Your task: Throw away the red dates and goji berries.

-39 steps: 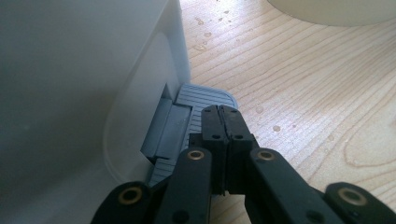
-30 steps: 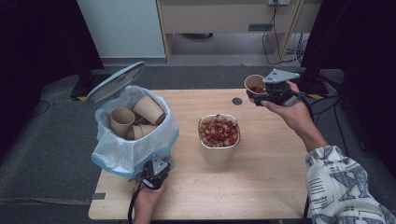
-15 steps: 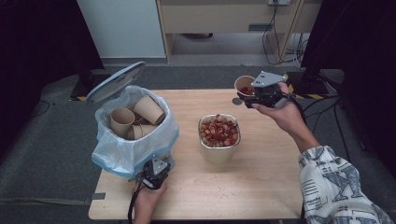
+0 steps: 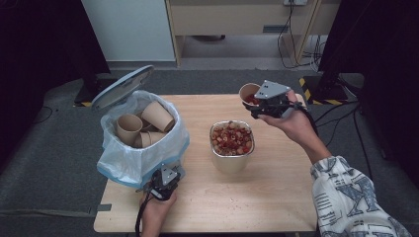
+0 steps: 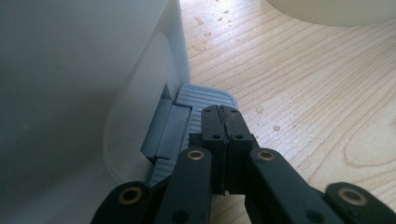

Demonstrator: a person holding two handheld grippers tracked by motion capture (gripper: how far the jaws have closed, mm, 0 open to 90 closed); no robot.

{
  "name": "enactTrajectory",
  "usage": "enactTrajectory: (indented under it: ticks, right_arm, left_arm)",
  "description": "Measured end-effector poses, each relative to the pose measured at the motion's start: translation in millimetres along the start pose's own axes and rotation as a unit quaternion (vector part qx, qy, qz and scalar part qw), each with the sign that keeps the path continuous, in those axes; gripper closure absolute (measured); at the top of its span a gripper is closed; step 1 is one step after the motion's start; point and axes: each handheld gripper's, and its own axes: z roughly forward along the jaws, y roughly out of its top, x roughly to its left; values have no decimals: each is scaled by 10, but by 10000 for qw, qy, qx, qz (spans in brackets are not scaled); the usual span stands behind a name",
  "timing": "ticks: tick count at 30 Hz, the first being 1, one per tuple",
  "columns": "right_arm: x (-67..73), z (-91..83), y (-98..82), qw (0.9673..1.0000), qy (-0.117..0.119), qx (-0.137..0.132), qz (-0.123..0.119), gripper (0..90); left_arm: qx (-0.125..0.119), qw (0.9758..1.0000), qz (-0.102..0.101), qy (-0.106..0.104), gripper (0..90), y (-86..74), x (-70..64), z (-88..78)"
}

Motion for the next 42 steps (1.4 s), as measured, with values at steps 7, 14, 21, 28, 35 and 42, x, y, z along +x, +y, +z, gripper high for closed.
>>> enactTrajectory:
  ticks: [7, 14, 21, 28, 35, 42]
  right_arm:
    - [22, -1, 17, 9999, -28, -17, -98, 346]
    - [45, -21, 72, 9995, -39, -60, -313, 343]
    - [61, -31, 104, 9992, -45, -61, -380, 343]
    - [106, -34, 156, 9956, -277, 109, -894, 343]
    - [136, -53, 206, 9937, -314, 128, -1072, 343]
    - [133, -90, 259, 9927, -337, 115, -1151, 344]
  left_arm:
    - [0, 10000, 4, 1, 884, 0, 0, 0]
    - [6, 10000, 7, 6, 884, 0, -2, 0]
    - [5, 10000, 5, 5, 884, 0, -2, 0]
    - [-7, 10000, -9, 0, 884, 0, -2, 1]
    - [-2, 10000, -9, 7, 884, 1, -5, 1]
    - [-9, 10000, -9, 5, 884, 0, -4, 1]
